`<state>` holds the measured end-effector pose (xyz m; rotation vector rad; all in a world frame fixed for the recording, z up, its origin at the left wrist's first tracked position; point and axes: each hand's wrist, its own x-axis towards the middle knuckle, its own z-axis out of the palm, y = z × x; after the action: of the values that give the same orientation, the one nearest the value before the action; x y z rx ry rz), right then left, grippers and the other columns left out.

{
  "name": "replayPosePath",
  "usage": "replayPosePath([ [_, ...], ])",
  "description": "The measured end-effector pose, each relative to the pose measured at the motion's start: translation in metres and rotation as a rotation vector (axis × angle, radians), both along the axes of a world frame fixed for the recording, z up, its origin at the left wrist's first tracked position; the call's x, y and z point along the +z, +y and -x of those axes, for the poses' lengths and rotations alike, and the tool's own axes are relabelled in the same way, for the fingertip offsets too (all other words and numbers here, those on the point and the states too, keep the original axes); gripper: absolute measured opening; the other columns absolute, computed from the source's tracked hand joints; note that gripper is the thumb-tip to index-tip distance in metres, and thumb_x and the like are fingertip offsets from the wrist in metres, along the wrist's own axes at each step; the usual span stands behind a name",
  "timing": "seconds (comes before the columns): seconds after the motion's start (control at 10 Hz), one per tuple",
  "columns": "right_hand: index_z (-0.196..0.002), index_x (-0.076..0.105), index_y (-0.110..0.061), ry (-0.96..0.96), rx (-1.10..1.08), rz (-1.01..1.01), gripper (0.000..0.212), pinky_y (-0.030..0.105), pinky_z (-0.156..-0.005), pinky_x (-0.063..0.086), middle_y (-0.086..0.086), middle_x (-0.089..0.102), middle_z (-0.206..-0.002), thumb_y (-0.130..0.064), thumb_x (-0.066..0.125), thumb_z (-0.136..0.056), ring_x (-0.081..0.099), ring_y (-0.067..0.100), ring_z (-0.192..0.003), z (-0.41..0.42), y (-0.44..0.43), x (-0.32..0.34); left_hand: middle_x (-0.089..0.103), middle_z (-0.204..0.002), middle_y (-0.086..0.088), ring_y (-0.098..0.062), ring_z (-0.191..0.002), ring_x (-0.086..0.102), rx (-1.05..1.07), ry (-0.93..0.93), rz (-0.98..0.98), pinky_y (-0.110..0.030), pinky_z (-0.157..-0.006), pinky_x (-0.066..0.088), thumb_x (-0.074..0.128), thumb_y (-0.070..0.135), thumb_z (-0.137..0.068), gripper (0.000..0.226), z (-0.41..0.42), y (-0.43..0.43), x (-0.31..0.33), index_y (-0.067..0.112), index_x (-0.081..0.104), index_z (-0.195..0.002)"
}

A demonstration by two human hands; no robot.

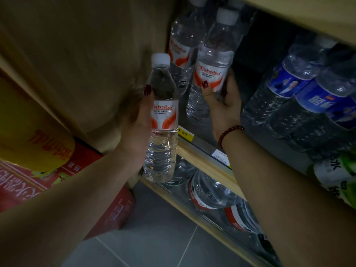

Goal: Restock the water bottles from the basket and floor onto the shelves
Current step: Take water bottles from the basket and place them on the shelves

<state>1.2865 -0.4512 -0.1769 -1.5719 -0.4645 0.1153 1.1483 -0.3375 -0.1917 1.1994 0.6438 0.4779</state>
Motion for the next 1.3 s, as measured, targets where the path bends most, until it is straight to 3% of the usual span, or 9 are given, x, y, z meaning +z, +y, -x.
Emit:
replayPosePath([
  [0.1,-0.142,0.039,-0.023,0.004,0.015,0.073,0.068,0.025,-0.103,0.045,-0.004,0.050,-0.138,-0.014,0.071,-0.083,0.047,0.002,-0.124,-0.002,-0.007,0.000,0.060,-0.058,0.012,-0.001,-0.061,0.056,0.007,-0.021,-0.048,-0.022,-0.067,0.048,0.054,0.071,-0.079,0.042,0.000,-0.002,-0.003,0.030,0.051,-0.071],
  [0.2,-0.145,0.035,-0.025,-0.026,0.023,0.179,0.079,0.042,-0.104,0.045,-0.002,0.049,-0.141,-0.016,0.076,-0.078,0.045,0.014,-0.130,-0.004,-0.015,-0.001,0.068,-0.065,0.013,0.000,-0.065,0.064,0.037,-0.086,0.031,-0.022,-0.067,0.049,0.061,0.061,-0.071,0.035,0.002,-0.007,0.004,0.027,0.057,-0.081],
  [0.3,-0.142,0.037,-0.025,-0.022,0.002,0.238,0.081,0.036,-0.099,0.049,-0.002,0.051,-0.138,-0.017,0.080,-0.074,0.049,0.015,-0.125,-0.005,-0.016,0.001,0.070,-0.076,0.008,-0.009,-0.075,0.067,-0.009,-0.055,0.090,-0.031,-0.075,0.048,0.070,0.064,-0.063,0.046,0.005,-0.004,0.005,0.026,0.061,-0.086],
  [0.5,-0.128,0.047,-0.014,0.013,-0.078,0.257,0.066,0.037,-0.097,0.051,0.003,0.057,-0.128,-0.015,0.081,-0.072,0.054,0.014,-0.118,-0.008,-0.003,0.005,0.067,-0.076,0.007,-0.008,-0.070,0.065,0.031,-0.060,0.043,-0.024,-0.069,0.048,0.062,0.062,-0.067,0.041,0.006,-0.003,0.010,0.025,0.059,-0.085],
  [0.7,-0.133,0.045,-0.020,-0.028,-0.110,0.309,0.073,0.036,-0.099,0.048,0.006,0.047,-0.137,-0.023,0.081,-0.071,0.049,0.017,-0.123,-0.020,0.011,-0.001,0.057,-0.083,0.007,-0.001,-0.072,0.053,-0.013,-0.013,-0.132,-0.012,-0.065,0.045,0.045,0.048,-0.097,0.022,0.008,0.007,0.001,0.037,0.053,-0.080],
  [0.8,-0.130,0.046,-0.016,-0.044,-0.144,0.304,0.068,0.033,-0.097,0.050,0.006,0.048,-0.133,-0.022,0.081,-0.072,0.052,0.014,-0.116,-0.021,0.015,-0.003,0.061,-0.106,-0.018,0.009,-0.065,0.053,0.001,-0.020,-0.080,0.000,-0.057,0.042,0.041,0.037,-0.102,0.021,0.009,0.006,0.007,0.038,0.050,-0.082],
  [1.0,-0.122,0.048,-0.013,-0.072,-0.204,0.315,0.060,0.030,-0.095,0.050,0.006,0.047,-0.128,-0.023,0.081,-0.073,0.053,0.011,-0.108,-0.021,0.020,-0.004,0.063,-0.054,0.021,0.018,-0.049,0.055,0.010,0.026,-0.107,-0.001,-0.042,0.037,0.045,0.038,-0.099,0.021,0.007,0.005,0.021,0.029,0.052,-0.081],
  [1.2,-0.116,0.052,-0.010,-0.095,-0.237,0.358,0.053,0.010,-0.076,0.050,0.008,0.057,-0.122,-0.024,0.081,-0.073,0.058,0.011,-0.104,-0.027,0.022,-0.003,0.073,-0.074,0.009,0.002,-0.060,0.065,0.056,0.059,-0.081,-0.011,-0.051,0.045,0.048,0.043,-0.096,0.025,0.011,0.003,0.033,0.022,0.062,-0.094],
  [1.3,-0.116,0.053,-0.010,-0.093,-0.260,0.372,0.052,0.008,-0.072,0.047,0.006,0.059,-0.120,-0.025,0.080,-0.074,0.059,0.011,-0.103,-0.025,0.021,0.000,0.063,-0.052,0.027,0.018,-0.049,0.056,0.016,0.050,-0.086,-0.002,-0.042,0.039,0.049,0.042,-0.096,0.018,0.010,0.003,0.039,0.032,0.050,-0.081],
])
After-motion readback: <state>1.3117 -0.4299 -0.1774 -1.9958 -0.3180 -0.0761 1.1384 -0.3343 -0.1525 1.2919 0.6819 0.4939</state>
